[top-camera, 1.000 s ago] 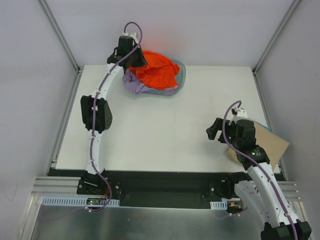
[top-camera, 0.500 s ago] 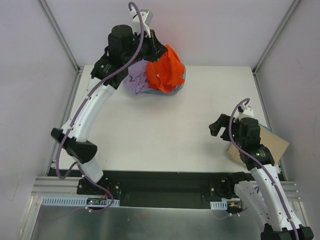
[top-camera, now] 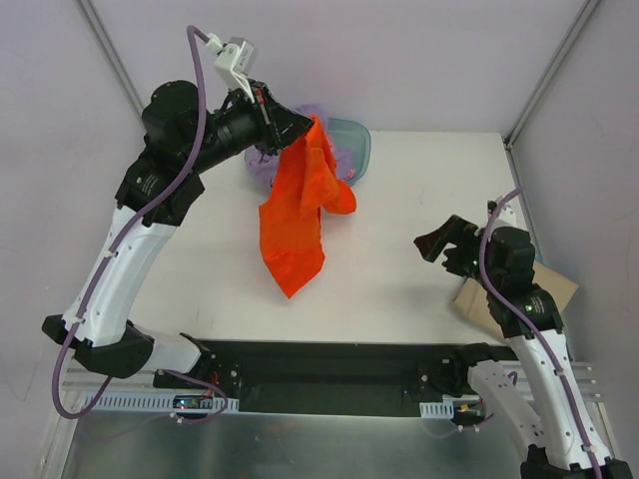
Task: Fold and stack the t-shirts
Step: Move the tshirt to the center of the board
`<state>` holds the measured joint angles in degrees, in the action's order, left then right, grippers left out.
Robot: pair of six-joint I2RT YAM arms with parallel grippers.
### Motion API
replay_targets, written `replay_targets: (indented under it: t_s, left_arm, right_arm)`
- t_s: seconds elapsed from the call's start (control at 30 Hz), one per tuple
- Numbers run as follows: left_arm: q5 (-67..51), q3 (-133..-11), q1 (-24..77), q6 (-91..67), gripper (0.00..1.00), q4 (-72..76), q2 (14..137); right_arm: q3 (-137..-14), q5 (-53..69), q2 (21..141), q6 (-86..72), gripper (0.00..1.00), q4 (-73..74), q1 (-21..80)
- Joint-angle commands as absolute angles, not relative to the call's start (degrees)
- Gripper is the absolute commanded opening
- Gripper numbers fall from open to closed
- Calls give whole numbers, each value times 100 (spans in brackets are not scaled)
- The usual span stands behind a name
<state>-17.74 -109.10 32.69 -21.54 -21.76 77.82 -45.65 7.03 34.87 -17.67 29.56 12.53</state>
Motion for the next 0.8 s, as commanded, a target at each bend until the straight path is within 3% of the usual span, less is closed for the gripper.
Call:
replay_targets:
  t_s: [0.0,0.2,0.33,0.5,0.77]
  left_arm:
    - [-3153,-10723,3357,-2777,0,-2030,7656]
    - [-3779,-10136,3524,-3050,0,-2057,7208]
    - [-3367,-9528,3595,-2821,0,-2048,6646]
    - [-3753,-9097,3874,-2971,0,-2048,6311]
    - [-2700,-8491,4342,-2707,0,-2004,6301]
  right_arm:
    - [-4781,1230,3726,-1855,97,3102,1274]
    - [-4544,1425,3560,-1942,97,2857,1274]
    - [-4561,1239,3358,-1872,97,2935,1274]
    - [-4684,1274,3498,-1898,97,3102,1274]
    - [-4544,1609,3208,-2013,96,2848,1274]
